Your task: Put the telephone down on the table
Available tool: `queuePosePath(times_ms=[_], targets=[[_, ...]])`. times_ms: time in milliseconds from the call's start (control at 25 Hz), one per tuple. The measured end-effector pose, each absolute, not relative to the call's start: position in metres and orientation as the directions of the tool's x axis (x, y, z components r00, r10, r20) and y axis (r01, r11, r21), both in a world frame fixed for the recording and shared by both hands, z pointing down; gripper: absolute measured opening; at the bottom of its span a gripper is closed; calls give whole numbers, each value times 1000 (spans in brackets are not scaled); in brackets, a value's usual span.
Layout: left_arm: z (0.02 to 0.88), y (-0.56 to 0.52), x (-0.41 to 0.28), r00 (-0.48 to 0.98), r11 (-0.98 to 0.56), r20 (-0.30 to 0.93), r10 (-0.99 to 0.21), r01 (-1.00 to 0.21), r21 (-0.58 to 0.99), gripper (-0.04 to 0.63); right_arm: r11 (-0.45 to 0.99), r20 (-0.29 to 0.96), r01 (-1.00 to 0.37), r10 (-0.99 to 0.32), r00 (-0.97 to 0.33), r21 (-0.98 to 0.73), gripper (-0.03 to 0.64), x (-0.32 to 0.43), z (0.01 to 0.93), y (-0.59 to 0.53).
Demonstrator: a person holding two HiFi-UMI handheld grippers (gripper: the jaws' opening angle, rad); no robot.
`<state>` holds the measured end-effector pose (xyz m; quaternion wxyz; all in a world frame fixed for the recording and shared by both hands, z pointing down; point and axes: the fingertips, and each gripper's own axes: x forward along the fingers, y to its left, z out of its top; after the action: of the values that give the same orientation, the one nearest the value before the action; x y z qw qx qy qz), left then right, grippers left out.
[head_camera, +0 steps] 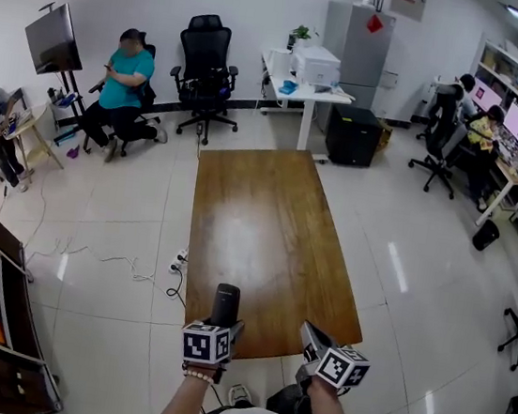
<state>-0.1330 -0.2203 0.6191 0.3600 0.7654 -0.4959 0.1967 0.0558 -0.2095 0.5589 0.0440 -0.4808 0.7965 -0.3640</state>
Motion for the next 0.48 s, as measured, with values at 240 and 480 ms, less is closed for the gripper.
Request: queuePosePath(times_ms=[240,480], targets=[[621,-243,-139,429,-256,667,-609,-902,347,278,258,278,-733,-807,-522,-629,0,54,562,-229],[622,-265,-134,422,-247,673,-607,-905,345,278,275,282,-727,-791,-543,-629,0,52,561,-252]])
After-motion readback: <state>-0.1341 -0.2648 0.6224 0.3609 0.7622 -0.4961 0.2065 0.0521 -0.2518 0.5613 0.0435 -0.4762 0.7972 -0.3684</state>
